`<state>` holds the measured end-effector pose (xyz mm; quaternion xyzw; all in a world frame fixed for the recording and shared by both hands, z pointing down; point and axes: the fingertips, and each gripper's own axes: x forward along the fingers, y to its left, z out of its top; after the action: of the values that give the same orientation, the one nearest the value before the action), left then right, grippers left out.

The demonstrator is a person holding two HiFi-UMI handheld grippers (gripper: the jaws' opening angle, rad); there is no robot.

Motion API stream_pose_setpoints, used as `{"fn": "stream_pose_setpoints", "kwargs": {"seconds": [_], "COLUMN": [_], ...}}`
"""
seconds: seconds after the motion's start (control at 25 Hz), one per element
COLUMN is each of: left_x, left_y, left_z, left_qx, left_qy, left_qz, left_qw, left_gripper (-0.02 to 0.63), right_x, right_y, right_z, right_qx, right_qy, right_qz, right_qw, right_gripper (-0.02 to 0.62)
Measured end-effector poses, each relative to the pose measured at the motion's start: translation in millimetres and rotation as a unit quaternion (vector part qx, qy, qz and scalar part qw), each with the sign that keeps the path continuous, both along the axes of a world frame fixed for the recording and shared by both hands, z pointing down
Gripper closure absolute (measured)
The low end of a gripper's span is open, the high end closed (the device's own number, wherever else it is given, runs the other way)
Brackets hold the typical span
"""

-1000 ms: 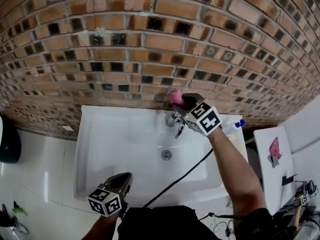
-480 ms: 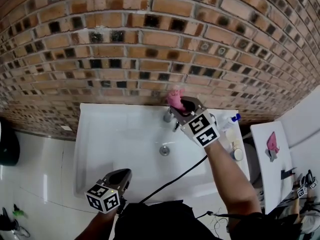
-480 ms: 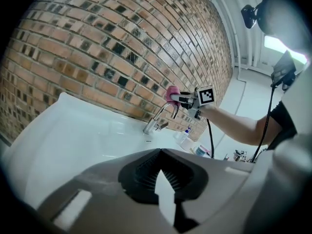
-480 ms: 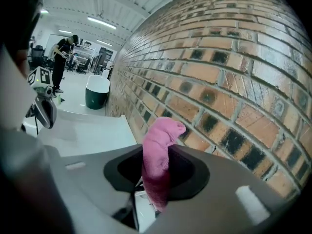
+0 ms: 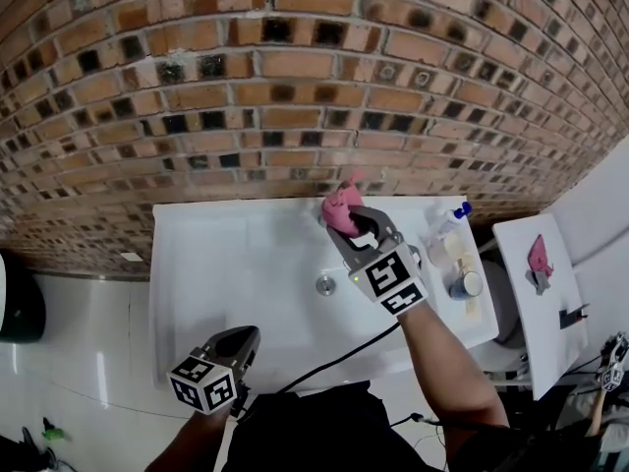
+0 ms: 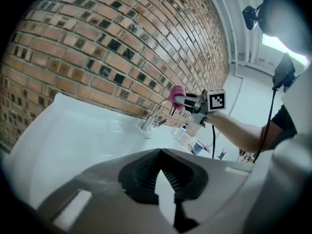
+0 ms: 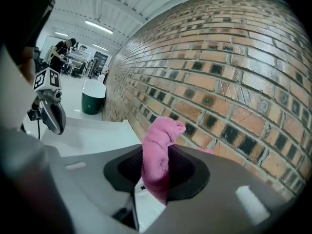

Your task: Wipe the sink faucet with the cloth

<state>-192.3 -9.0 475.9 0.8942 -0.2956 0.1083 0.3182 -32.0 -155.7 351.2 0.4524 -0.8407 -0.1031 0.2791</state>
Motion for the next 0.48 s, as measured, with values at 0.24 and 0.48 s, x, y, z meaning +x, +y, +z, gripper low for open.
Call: {"fn": "stream_pose_setpoints", "kwargs": {"seconds": [0.24,0.48], "left_x": [3.0,2.2], "left_y": [-1.7,-2.5], "left_z": [-2.0,-1.1], "left_qx": [0.001,0.001], "left_qy": [0.000,0.000], "left_qz": [0.014,0.020], "left_qw": [0.9999,0.9998], "left_gripper": [0.600,0.600], "right_x": [-4.0,-5.9], "right_y": [19.0,32.4], "right_z": [13.2,35.6], "right_qx": [-0.013,-0.046], "right_qy": [-0.039,-0.081], "right_qz": [0.015,0.028], "right_qw": [0.999,0.995], "right_gripper": [0.489,0.483]}}
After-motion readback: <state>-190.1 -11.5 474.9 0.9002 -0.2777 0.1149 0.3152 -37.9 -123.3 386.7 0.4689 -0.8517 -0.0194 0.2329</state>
